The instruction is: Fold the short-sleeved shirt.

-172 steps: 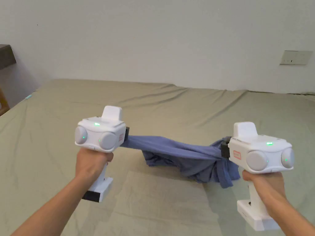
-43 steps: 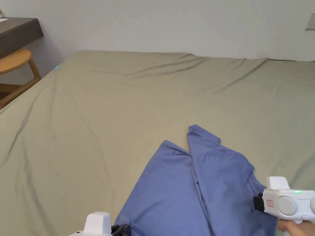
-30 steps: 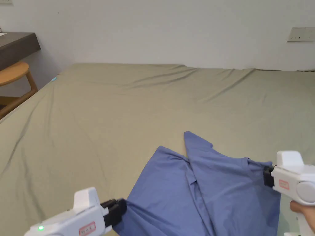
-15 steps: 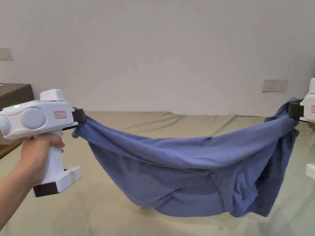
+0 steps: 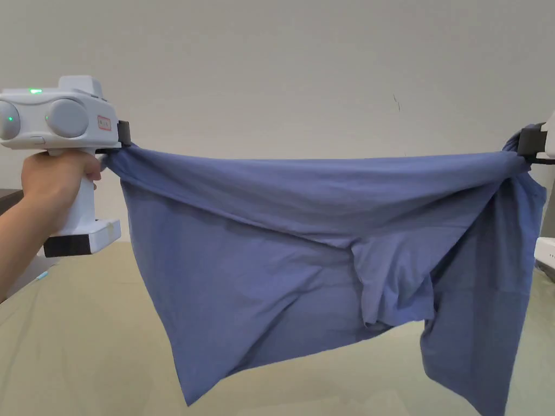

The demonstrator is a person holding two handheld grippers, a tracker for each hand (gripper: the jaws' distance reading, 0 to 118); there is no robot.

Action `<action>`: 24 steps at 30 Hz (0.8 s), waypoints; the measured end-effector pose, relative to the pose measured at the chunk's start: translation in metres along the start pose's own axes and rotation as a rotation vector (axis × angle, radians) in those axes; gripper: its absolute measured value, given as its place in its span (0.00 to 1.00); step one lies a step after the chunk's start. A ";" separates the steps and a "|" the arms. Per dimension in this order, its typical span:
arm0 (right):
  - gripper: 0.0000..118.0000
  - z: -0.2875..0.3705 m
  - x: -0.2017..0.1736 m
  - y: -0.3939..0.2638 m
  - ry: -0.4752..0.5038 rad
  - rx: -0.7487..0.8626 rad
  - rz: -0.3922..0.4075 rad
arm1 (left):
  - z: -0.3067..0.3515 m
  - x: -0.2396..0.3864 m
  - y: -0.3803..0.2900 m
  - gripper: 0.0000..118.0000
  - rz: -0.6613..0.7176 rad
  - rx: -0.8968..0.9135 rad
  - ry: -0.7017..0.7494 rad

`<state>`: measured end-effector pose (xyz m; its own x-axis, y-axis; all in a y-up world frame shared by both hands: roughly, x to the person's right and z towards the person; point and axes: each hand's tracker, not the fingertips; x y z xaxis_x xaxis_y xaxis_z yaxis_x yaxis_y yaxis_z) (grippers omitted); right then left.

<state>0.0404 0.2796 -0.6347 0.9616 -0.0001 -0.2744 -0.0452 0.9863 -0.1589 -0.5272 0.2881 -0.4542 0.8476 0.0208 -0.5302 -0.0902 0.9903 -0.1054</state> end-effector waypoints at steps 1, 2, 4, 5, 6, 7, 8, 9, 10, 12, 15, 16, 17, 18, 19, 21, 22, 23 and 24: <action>0.05 -0.008 -0.003 -0.004 -0.004 0.007 0.006 | -0.005 0.003 -0.004 0.00 -0.009 0.006 0.009; 0.05 -0.015 -0.005 -0.009 -0.007 0.011 0.011 | -0.009 0.006 -0.008 0.00 -0.007 0.006 0.015; 0.05 -0.027 -0.013 -0.025 -0.024 0.012 0.017 | -0.021 0.004 -0.023 0.00 0.001 0.015 0.016; 0.05 -0.034 -0.015 -0.034 -0.025 0.003 0.023 | -0.027 0.003 -0.032 0.00 0.000 0.012 0.013; 0.05 -0.042 -0.017 -0.047 -0.019 -0.005 0.030 | -0.035 0.009 -0.045 0.00 -0.014 -0.003 0.026; 0.05 -0.049 -0.018 -0.059 -0.014 -0.024 0.035 | -0.041 0.008 -0.058 0.00 -0.017 -0.018 0.034; 0.05 -0.054 -0.021 -0.072 -0.012 -0.058 0.029 | -0.047 0.006 -0.071 0.00 -0.023 -0.046 0.034; 0.05 -0.061 -0.023 -0.088 -0.003 -0.090 0.032 | -0.051 0.004 -0.086 0.00 -0.016 -0.065 0.031; 0.05 -0.067 -0.025 -0.103 -0.002 -0.117 0.037 | -0.056 -0.006 -0.101 0.00 -0.023 -0.087 0.025; 0.05 -0.074 -0.032 -0.138 -0.011 -0.174 0.031 | -0.066 -0.009 -0.133 0.00 -0.017 -0.142 0.039; 0.05 -0.084 -0.037 -0.191 -0.008 -0.261 0.012 | -0.077 -0.015 -0.185 0.00 -0.026 -0.230 0.045; 0.05 -0.086 -0.038 -0.207 -0.003 -0.285 0.013 | -0.078 -0.017 -0.202 0.00 -0.030 -0.245 0.046; 0.05 -0.086 -0.040 -0.227 -0.006 -0.313 0.007 | -0.079 -0.019 -0.222 0.00 -0.036 -0.279 0.053; 0.05 -0.087 -0.042 -0.246 -0.009 -0.346 0.006 | -0.079 -0.021 -0.243 0.00 -0.033 -0.311 0.052; 0.05 -0.086 -0.042 -0.264 -0.013 -0.372 -0.007 | -0.076 -0.025 -0.261 0.00 -0.028 -0.343 0.050; 0.05 -0.068 -0.054 -0.298 -0.008 -0.426 -0.032 | -0.066 -0.035 -0.304 0.00 0.008 -0.413 0.050; 0.05 -0.060 -0.055 -0.316 -0.011 -0.455 -0.032 | -0.058 -0.038 -0.324 0.00 0.013 -0.443 0.054; 0.05 -0.052 -0.057 -0.333 -0.007 -0.488 -0.028 | -0.051 -0.044 -0.345 0.00 0.017 -0.486 0.059; 0.05 -0.050 -0.044 -0.353 -0.005 -0.519 -0.030 | -0.040 -0.050 -0.365 0.00 0.020 -0.534 0.064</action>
<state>0.0004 -0.0769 -0.6142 0.9658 -0.0254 -0.2579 -0.1443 0.7741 -0.6164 -0.5576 -0.0804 -0.4229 0.8110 0.0145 -0.5848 -0.3740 0.7816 -0.4992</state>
